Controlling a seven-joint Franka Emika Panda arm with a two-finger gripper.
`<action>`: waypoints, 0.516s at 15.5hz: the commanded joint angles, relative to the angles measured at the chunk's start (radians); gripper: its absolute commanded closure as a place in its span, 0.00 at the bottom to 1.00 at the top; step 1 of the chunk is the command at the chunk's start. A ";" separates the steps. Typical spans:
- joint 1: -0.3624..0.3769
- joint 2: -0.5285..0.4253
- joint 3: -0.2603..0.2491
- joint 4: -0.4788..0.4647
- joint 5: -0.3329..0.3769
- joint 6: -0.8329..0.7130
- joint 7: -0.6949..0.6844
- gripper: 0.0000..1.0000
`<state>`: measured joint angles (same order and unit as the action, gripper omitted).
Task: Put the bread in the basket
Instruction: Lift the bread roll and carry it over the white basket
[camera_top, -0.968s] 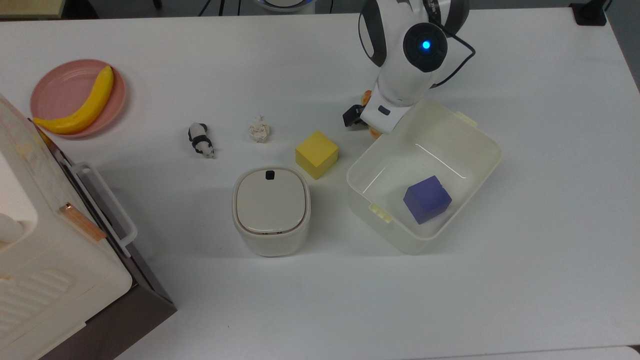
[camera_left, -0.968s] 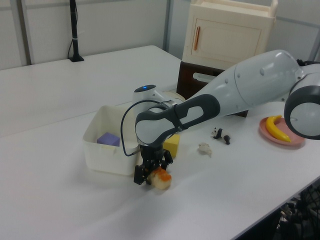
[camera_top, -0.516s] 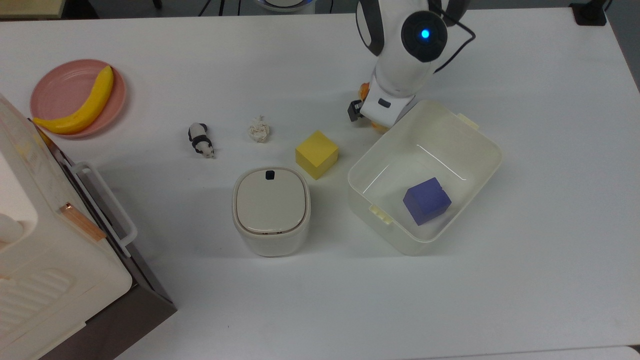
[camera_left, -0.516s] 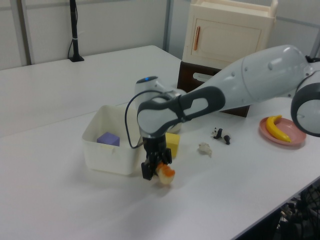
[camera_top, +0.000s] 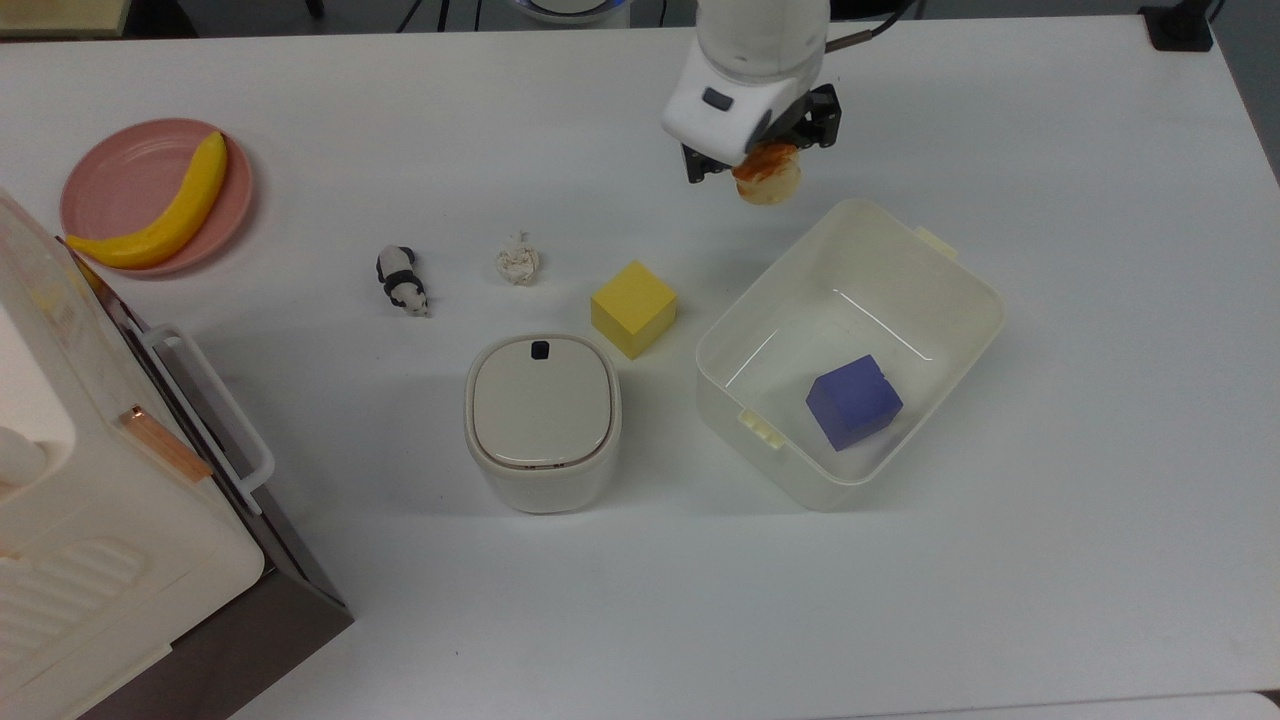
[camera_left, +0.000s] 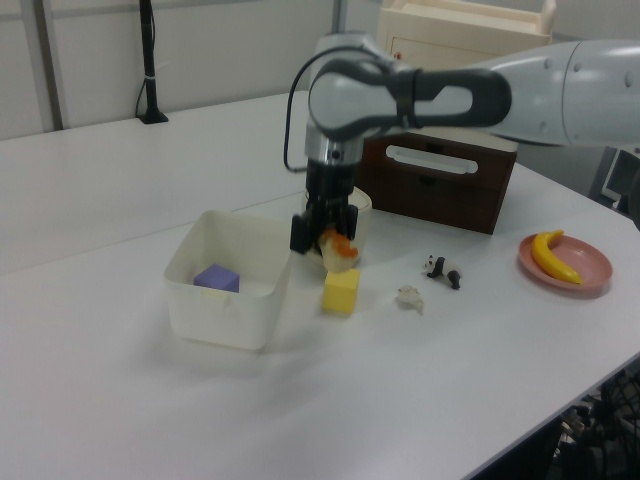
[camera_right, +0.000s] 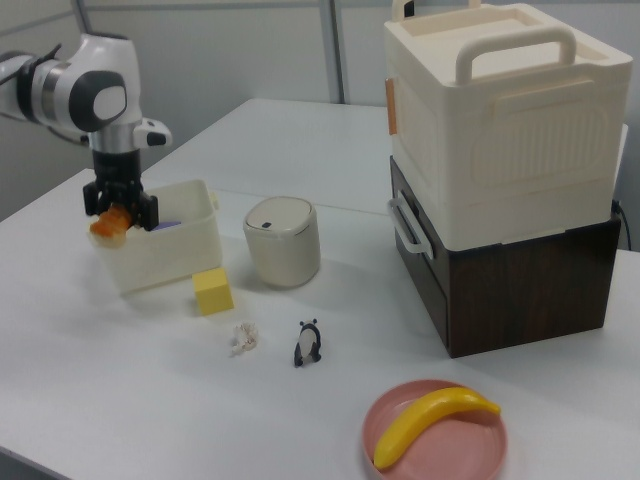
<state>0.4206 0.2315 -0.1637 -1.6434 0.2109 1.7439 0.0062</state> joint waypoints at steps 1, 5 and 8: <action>0.007 0.049 -0.003 0.086 0.050 0.061 0.238 0.83; 0.035 0.097 0.006 0.091 0.056 0.212 0.539 0.78; 0.050 0.133 0.007 0.096 0.058 0.261 0.741 0.07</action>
<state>0.4514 0.3245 -0.1524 -1.5742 0.2467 1.9649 0.5551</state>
